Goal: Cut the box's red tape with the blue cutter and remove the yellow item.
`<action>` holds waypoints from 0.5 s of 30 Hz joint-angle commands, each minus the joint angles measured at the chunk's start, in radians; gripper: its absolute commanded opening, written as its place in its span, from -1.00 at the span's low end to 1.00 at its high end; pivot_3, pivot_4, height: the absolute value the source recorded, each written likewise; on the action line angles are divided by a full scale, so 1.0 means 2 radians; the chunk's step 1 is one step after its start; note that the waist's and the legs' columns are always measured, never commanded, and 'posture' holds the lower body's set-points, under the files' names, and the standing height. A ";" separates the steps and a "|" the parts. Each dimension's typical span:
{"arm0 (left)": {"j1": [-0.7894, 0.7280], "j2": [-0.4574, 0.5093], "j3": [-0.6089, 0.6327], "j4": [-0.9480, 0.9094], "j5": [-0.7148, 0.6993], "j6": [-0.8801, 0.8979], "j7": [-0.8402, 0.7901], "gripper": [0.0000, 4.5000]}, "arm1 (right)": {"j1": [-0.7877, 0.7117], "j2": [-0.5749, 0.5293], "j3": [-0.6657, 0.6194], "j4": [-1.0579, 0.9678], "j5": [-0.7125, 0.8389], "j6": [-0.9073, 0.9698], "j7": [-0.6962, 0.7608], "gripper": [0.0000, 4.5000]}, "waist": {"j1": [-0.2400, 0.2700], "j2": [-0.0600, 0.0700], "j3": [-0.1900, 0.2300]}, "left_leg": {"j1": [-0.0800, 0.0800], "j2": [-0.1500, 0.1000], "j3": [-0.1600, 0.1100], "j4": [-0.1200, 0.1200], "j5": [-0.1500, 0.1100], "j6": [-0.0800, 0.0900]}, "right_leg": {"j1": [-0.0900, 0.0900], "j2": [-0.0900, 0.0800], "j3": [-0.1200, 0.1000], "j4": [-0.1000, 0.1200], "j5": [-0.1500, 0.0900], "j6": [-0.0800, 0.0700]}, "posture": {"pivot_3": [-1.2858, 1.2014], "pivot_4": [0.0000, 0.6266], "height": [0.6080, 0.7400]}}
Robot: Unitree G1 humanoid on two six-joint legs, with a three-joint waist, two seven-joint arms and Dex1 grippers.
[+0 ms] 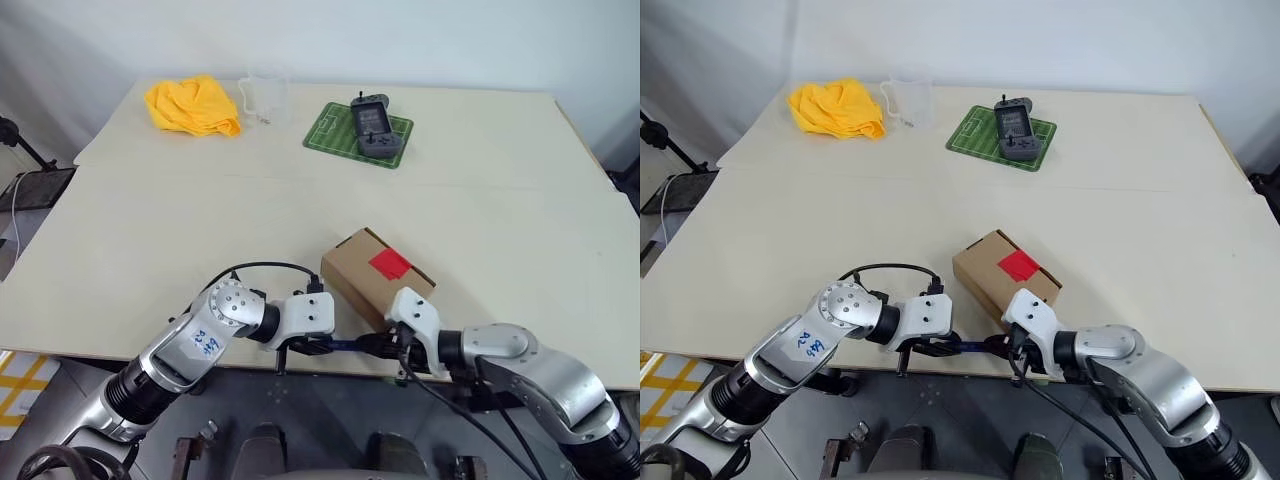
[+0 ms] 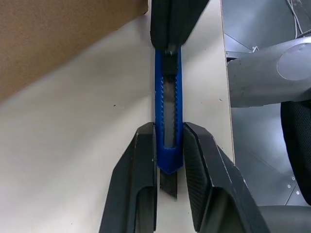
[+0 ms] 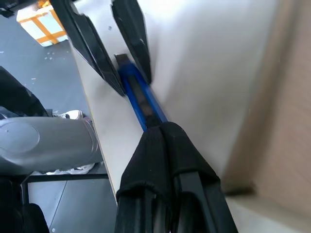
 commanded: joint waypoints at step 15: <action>0.064 0.014 0.073 0.019 -0.045 -0.221 -0.036 -0.81 | 0.042 -0.093 -0.282 -0.072 0.418 0.145 -0.048 -0.62 | -0.004 0.001 0.001 | 0.000 0.000 0.000 0.000 0.000 0.000 | 0.000 0.000 0.000 0.000 0.000 0.000 | 0.03 -0.52 1.00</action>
